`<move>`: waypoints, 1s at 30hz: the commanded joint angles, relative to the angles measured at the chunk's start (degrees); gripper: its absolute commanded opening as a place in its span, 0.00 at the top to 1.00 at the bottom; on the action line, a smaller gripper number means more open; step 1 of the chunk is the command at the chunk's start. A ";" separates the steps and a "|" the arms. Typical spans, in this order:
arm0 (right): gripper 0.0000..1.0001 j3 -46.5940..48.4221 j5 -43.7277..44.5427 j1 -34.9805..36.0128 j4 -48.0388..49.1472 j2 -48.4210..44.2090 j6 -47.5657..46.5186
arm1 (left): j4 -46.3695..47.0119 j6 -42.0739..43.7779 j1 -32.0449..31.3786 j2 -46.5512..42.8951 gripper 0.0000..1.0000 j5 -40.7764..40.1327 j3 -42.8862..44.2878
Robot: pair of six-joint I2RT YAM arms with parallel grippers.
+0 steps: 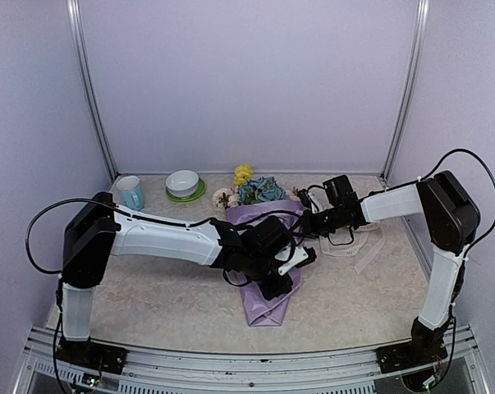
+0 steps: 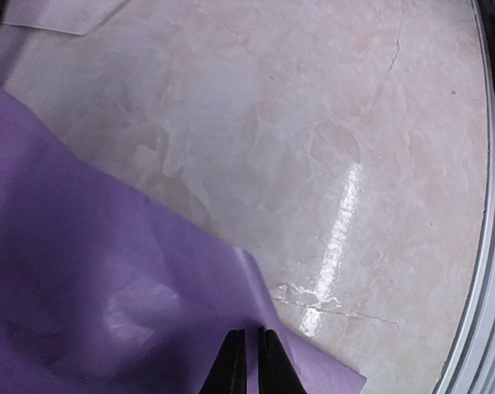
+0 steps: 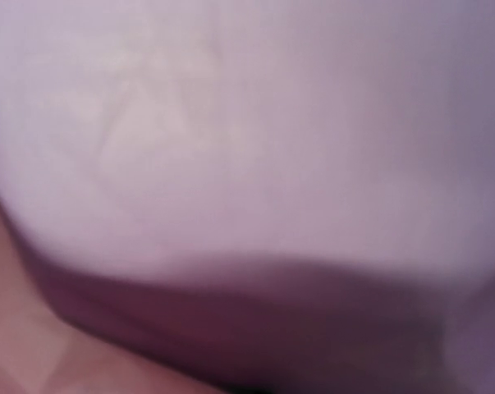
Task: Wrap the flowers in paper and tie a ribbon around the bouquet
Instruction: Press the fold line on the folded wrapping paper.
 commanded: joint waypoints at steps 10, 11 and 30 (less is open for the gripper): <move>1.00 -0.30 4.92 -0.49 -1.09 -1.47 -0.98 | -6.28 1.74 2.39 7.81 0.83 11.81 2.14; 1.00 -0.23 5.06 -0.49 -1.42 -1.50 -0.93 | -5.74 1.94 2.84 7.66 0.83 12.83 1.70; 0.06 -20.74 -7.25 -0.02 1.66 -13.46 8.57 | -3.51 4.28 4.99 6.97 0.80 18.33 -1.29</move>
